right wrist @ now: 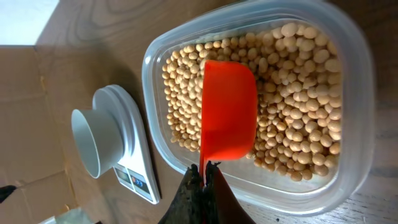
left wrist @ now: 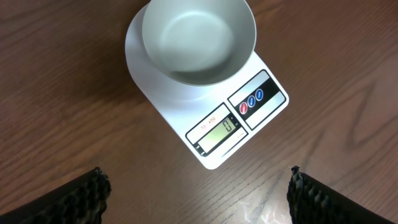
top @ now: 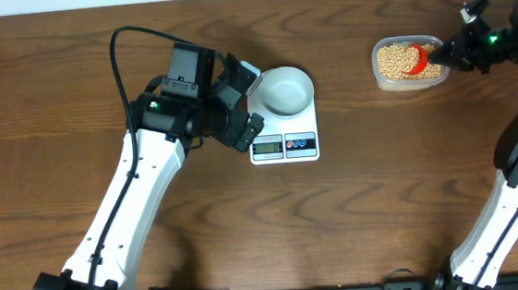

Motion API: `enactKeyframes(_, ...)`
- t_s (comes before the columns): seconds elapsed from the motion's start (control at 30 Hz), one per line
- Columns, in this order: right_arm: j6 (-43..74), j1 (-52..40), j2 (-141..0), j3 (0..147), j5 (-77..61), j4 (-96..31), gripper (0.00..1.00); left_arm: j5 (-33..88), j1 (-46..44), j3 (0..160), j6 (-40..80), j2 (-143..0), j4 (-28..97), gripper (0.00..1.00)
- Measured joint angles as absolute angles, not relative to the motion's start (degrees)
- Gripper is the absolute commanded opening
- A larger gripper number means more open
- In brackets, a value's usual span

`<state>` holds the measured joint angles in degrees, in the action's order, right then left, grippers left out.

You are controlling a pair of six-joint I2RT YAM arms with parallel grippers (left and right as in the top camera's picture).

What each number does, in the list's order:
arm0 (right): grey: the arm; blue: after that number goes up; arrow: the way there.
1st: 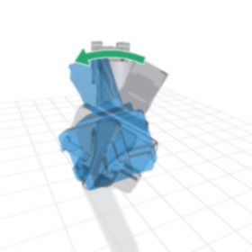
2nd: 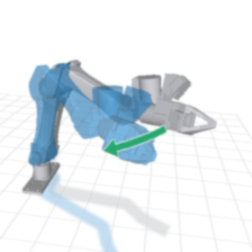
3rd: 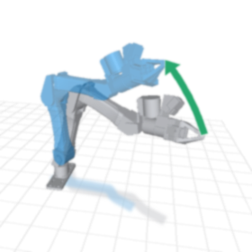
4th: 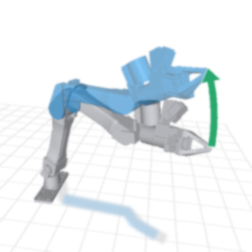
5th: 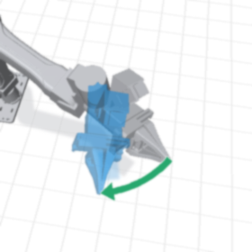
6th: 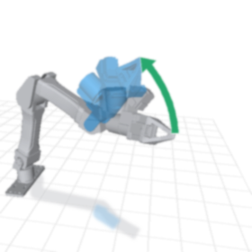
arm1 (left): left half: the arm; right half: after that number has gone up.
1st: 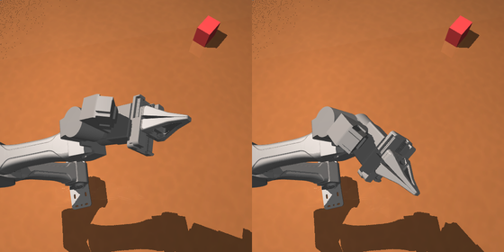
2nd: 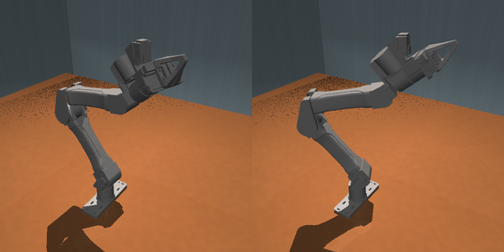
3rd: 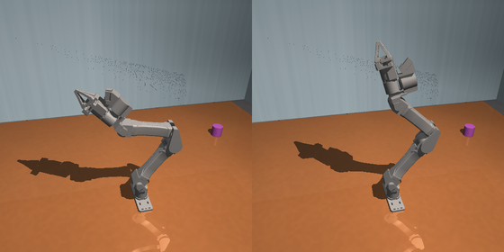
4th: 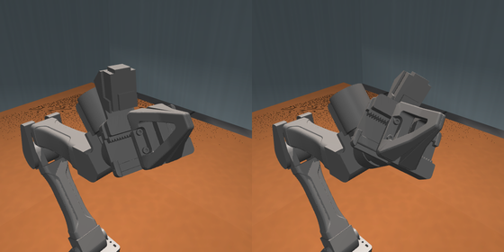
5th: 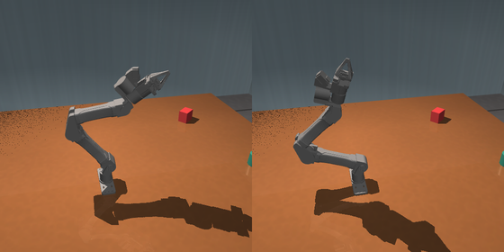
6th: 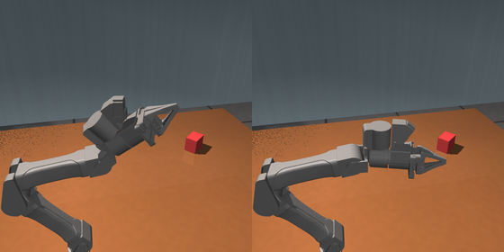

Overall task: Scoop item into bowl and weigh 50g on scale
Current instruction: 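Tilt the scoop upright and lift it out of the tub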

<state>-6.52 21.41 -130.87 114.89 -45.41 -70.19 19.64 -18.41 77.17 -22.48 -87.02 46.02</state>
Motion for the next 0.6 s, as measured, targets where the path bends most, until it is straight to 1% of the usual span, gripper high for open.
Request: enactKeyframes(0.6,-7.38,23.2,-130.87,114.89,-52.8,-70.67,0.01,19.64,-18.41,77.17,-22.48,-87.02,46.0,0.93)
